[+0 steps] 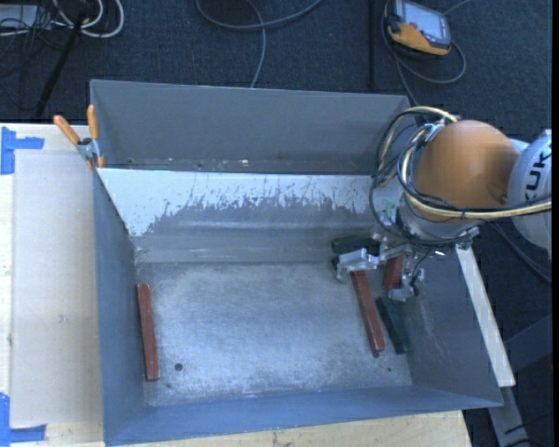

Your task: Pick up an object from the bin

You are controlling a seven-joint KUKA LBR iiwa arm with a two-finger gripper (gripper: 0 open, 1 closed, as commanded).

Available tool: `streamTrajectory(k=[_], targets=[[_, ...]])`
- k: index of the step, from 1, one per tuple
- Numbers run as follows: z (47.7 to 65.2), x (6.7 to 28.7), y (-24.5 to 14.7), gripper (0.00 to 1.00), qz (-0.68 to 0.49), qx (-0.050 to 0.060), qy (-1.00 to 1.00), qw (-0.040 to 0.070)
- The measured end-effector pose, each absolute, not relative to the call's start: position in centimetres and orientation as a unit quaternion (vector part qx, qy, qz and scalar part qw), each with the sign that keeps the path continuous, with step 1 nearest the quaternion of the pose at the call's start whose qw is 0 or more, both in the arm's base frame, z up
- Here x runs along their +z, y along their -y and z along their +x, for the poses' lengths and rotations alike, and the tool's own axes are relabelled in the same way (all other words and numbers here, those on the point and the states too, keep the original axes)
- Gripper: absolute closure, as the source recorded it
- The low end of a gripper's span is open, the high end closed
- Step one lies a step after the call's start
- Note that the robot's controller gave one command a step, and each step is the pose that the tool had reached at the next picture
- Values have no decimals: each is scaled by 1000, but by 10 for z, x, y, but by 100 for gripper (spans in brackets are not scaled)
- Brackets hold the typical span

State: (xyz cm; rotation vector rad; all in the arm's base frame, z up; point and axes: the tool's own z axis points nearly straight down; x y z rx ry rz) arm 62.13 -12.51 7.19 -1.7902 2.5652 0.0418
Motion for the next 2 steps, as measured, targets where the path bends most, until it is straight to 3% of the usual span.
streamTrajectory(k=[1,2], targets=[[621,72,136,100,-571,5,-821,4],[619,74,128,100,-574,-1,-819,2]])
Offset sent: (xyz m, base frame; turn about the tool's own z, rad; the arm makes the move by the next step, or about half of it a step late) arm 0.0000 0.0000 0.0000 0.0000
